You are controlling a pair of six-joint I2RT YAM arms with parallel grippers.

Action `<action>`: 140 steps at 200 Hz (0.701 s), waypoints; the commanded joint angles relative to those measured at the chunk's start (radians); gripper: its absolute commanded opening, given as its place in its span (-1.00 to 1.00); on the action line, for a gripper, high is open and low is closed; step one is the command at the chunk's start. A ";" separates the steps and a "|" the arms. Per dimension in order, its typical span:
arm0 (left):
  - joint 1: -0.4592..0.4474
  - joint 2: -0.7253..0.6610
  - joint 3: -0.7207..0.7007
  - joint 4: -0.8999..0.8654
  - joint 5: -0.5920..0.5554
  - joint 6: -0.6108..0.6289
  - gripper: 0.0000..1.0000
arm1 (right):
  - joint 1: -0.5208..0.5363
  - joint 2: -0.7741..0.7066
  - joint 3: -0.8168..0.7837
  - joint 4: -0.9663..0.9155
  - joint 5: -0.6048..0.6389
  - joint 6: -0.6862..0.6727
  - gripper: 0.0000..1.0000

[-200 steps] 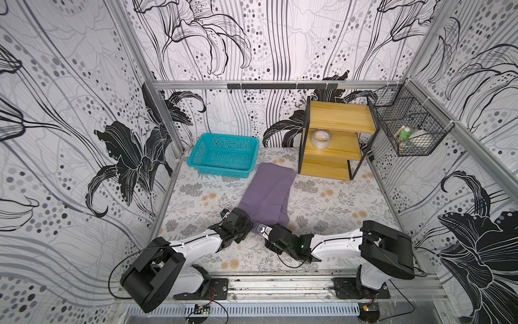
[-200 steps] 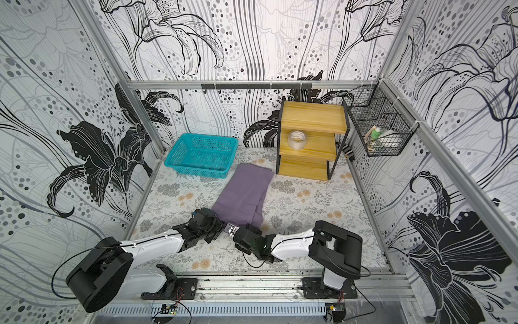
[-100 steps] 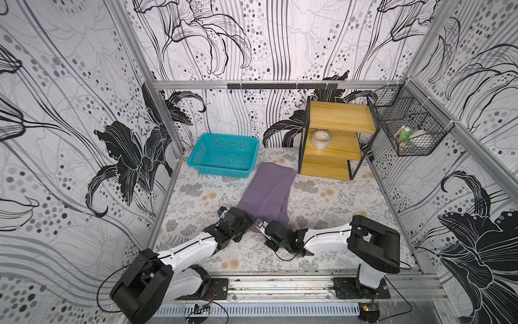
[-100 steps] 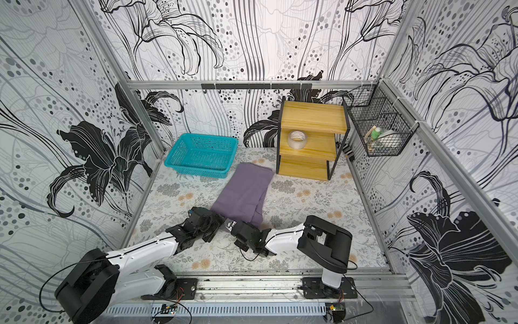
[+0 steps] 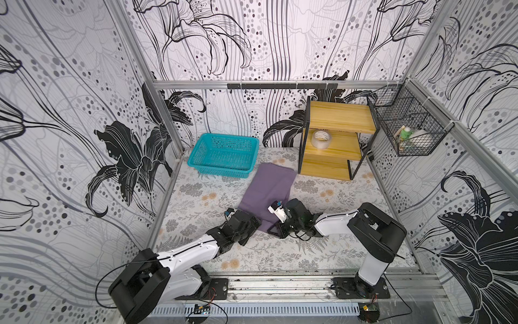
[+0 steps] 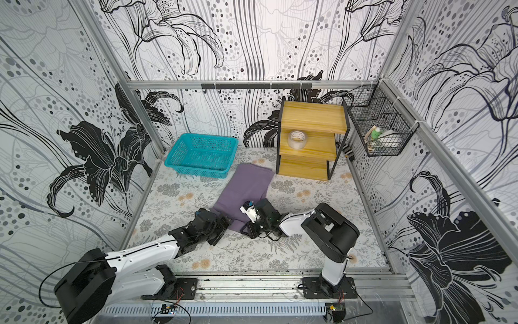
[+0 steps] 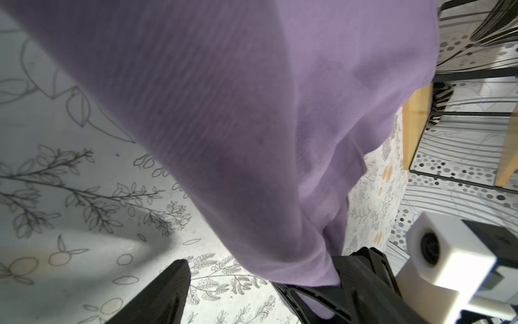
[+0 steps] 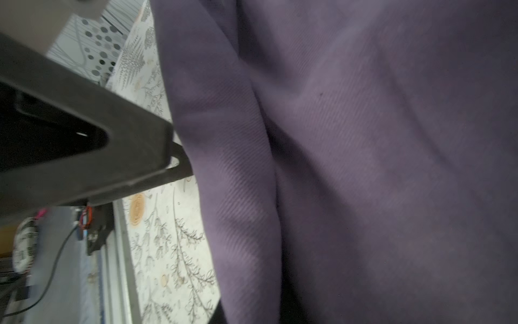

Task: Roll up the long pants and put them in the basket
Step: Roll the long pant at the center of the board.

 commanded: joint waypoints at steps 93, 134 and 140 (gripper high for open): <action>0.017 0.168 0.089 -0.080 -0.111 0.010 -0.34 | -0.037 -0.059 -0.045 -0.102 0.053 0.077 0.06; 0.017 0.165 0.085 -0.086 -0.109 -0.004 -0.38 | 0.117 -0.325 -0.062 -0.129 0.509 -0.183 0.27; 0.017 0.163 0.084 -0.085 -0.109 -0.007 -0.38 | 0.164 -0.341 -0.069 -0.116 0.576 -0.246 0.28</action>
